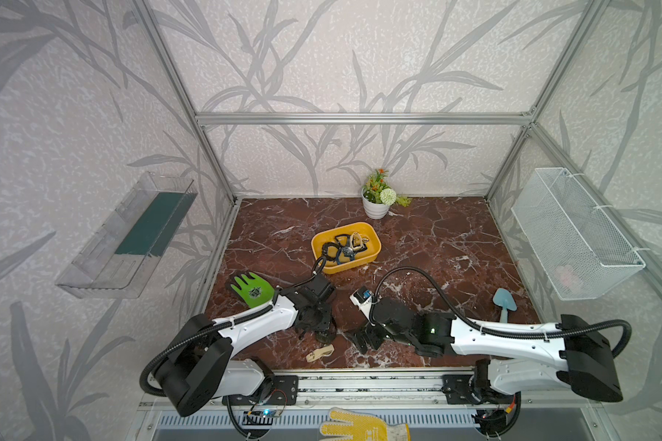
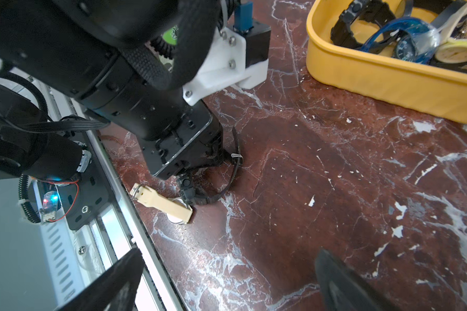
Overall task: Put the watch into the storage box
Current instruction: Pick up the watch at the center of the board.
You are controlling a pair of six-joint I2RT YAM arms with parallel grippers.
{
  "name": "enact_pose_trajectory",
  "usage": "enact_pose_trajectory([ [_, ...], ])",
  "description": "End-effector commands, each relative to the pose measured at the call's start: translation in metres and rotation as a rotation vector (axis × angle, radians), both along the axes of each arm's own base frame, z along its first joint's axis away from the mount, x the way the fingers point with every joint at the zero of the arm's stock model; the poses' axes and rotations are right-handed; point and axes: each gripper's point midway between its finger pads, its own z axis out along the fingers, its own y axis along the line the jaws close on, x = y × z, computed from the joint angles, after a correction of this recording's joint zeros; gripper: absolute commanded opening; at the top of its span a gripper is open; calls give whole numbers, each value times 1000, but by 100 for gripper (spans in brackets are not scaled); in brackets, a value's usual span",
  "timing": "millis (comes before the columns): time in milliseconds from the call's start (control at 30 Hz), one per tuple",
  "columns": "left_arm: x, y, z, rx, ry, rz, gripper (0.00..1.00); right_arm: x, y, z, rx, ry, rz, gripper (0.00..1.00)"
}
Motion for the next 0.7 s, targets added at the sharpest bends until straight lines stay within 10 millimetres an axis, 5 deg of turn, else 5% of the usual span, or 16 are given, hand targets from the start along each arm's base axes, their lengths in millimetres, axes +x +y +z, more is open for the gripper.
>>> enact_pose_trajectory([
  [0,11,-4,4,9,-26,7,29,-4,-2,4,5,-11,13,100],
  [433,23,-15,0,13,-14,-2,7,-1,-9,5,-13,-24,-19,100],
  [667,28,-21,9,-20,-41,-10,4,1,-13,7,11,-26,-49,100],
])
